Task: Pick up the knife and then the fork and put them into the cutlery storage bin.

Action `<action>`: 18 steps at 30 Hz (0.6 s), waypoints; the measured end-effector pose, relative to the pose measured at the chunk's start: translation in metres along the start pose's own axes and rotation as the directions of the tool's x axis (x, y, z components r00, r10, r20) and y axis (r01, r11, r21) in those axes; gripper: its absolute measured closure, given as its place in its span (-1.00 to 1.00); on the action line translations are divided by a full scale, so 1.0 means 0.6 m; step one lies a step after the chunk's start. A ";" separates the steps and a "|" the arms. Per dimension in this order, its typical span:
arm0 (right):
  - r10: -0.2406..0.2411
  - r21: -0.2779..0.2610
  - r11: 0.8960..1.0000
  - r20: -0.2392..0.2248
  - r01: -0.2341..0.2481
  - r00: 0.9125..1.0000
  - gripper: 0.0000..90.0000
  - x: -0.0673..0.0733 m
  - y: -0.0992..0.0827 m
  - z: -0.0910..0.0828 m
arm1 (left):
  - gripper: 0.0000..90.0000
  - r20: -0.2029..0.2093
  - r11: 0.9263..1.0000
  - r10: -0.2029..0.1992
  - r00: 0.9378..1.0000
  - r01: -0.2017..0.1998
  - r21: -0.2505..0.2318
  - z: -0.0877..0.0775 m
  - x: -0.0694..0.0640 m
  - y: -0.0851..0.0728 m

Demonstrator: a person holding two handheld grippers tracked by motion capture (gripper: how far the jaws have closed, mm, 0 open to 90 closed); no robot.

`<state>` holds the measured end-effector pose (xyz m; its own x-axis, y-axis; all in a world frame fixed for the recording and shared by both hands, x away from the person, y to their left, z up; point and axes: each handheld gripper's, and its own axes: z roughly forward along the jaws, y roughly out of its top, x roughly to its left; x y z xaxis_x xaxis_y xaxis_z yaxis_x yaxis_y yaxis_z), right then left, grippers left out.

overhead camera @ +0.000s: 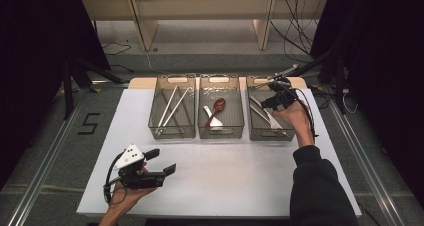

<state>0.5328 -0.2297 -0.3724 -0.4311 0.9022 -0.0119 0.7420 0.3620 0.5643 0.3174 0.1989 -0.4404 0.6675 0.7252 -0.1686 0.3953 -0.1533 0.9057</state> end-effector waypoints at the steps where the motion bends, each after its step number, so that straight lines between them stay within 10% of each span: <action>1: 0.003 -0.007 1.000 -0.004 -0.003 1.000 0.04 0.000 -0.001 -0.001 | -0.62 0.001 1.000 0.001 1.000 -0.001 0.001 0.000 0.000 0.000; 18: 0.034 -0.111 0.993 -0.076 -0.042 0.997 -0.32 0.012 -0.026 -0.026 | -0.62 0.001 1.000 -0.002 1.000 0.002 0.001 0.001 0.000 0.000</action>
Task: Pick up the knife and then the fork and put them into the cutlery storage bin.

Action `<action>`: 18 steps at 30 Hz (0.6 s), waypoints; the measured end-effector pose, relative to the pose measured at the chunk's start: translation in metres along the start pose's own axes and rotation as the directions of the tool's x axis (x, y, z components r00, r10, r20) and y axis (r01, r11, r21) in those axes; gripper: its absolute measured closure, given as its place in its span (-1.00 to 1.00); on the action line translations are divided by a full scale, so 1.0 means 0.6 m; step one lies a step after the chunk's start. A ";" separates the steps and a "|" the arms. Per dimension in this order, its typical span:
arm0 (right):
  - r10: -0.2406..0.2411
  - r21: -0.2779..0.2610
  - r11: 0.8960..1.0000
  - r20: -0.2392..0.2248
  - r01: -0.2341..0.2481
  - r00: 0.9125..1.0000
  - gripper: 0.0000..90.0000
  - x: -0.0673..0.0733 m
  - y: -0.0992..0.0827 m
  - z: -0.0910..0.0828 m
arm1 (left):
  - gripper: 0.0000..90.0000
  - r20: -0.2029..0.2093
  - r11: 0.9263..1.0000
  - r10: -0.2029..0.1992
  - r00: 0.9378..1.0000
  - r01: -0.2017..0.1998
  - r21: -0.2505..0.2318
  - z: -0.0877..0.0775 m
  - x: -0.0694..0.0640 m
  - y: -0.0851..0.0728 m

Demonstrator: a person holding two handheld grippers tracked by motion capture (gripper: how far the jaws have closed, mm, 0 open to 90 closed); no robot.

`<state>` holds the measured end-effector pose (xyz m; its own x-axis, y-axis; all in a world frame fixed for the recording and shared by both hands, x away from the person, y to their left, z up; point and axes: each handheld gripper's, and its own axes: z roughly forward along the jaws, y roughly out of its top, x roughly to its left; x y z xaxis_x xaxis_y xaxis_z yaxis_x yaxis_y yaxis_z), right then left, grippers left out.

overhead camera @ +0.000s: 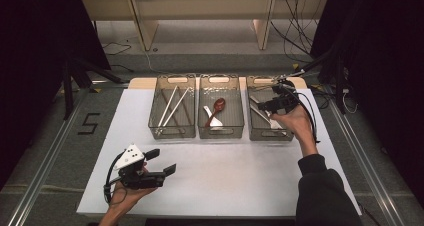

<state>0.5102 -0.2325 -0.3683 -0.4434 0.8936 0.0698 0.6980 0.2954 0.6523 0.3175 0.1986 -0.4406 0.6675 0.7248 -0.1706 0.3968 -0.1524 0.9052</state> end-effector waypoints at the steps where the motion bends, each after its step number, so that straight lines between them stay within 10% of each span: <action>1: -0.003 -0.007 1.000 -0.004 0.003 1.000 -0.33 0.002 -0.002 -0.002 | -0.62 0.001 1.000 -0.001 1.000 0.001 0.001 0.000 0.000 0.000; 18: -0.057 -0.138 0.989 -0.054 0.049 0.997 -0.45 0.052 -0.048 -0.036 | -0.63 0.008 1.000 -0.003 1.000 0.003 0.005 0.002 -0.001 -0.001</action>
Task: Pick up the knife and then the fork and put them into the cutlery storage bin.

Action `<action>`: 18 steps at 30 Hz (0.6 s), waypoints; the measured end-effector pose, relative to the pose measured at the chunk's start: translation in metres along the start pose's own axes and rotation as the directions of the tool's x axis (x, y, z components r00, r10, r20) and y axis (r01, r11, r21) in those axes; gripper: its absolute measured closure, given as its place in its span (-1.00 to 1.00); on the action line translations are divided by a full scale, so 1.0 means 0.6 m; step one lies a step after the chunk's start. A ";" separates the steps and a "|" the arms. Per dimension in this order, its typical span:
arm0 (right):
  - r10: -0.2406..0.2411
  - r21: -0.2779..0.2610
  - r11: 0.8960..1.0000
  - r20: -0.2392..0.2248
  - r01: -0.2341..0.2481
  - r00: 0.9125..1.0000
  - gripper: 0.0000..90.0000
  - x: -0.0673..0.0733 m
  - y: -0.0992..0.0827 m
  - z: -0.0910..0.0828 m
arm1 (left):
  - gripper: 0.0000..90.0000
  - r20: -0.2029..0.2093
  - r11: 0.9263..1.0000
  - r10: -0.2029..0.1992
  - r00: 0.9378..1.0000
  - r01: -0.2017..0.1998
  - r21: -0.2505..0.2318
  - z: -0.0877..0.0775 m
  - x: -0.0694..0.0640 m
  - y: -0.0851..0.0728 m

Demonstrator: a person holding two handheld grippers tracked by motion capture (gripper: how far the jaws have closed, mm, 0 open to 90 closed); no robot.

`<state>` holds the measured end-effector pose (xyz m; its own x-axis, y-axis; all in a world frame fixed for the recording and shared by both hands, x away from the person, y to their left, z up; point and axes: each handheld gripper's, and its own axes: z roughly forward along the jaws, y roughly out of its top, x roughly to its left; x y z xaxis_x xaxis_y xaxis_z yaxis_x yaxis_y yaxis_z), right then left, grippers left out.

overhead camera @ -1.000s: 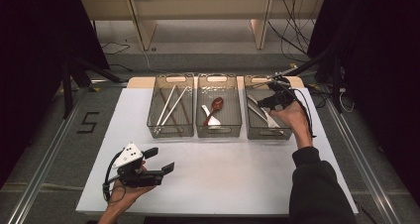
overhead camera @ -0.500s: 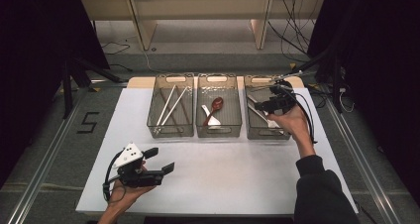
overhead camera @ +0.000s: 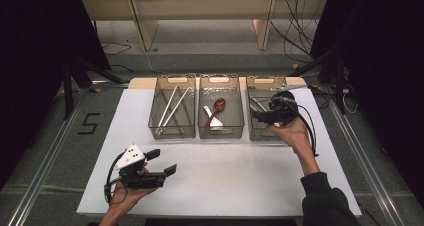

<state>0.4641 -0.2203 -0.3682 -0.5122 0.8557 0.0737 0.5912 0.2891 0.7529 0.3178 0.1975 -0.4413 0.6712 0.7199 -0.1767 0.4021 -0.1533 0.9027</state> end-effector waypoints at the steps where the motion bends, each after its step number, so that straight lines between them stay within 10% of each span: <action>1: 0.000 -0.001 1.000 -0.006 0.000 1.000 -0.45 0.002 -0.002 -0.001 | -0.63 0.000 1.000 0.000 1.000 0.000 0.000 0.000 0.000 0.000; 18: -0.017 -0.079 0.997 -0.063 0.012 0.998 -0.47 0.041 -0.050 -0.025 | -0.63 -0.001 1.000 0.000 1.000 0.000 0.002 0.002 0.000 0.000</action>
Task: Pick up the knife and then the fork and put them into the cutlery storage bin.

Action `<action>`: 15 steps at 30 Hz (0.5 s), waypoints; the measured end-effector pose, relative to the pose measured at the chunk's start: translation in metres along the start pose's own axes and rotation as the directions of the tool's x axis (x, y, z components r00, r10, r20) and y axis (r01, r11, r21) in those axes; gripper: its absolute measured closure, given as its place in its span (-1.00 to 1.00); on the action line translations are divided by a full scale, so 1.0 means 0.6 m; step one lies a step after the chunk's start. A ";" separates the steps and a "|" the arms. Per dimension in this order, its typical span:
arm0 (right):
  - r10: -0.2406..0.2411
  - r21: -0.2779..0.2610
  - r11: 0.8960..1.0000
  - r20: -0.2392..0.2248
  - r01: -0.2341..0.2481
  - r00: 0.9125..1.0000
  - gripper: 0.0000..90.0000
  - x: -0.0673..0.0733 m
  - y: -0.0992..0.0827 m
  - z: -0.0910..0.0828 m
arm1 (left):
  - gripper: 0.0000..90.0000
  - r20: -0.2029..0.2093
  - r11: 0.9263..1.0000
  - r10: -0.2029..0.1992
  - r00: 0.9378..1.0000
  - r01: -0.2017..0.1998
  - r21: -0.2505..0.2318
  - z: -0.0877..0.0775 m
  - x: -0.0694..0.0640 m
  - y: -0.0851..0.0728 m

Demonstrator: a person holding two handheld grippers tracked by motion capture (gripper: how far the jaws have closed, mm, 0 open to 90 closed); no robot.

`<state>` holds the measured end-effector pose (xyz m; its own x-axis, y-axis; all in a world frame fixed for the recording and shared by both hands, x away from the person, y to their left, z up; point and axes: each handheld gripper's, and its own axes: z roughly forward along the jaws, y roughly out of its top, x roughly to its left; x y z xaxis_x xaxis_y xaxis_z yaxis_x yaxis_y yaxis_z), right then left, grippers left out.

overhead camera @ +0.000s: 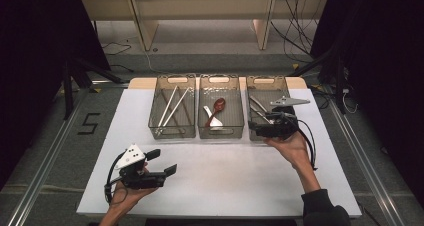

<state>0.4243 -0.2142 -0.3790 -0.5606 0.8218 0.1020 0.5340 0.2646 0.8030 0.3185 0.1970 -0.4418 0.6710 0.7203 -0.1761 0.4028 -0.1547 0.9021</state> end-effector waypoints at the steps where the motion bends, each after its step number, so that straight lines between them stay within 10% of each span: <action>1: -0.001 -0.005 1.000 -0.004 0.001 1.000 -0.47 0.002 -0.003 -0.002 | -0.63 0.001 1.000 0.000 1.000 0.000 0.000 0.000 0.000 0.000; 15: 0.015 -0.047 0.999 -0.075 -0.018 0.997 -0.53 0.029 -0.042 -0.021 | -0.63 0.003 1.000 0.002 1.000 -0.002 0.005 0.001 -0.001 0.003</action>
<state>0.3934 -0.2127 -0.3899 -0.5984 0.7855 0.1576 0.5138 0.2253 0.8278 0.3193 0.1959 -0.4405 0.6735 0.7180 -0.1758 0.4048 -0.1593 0.9004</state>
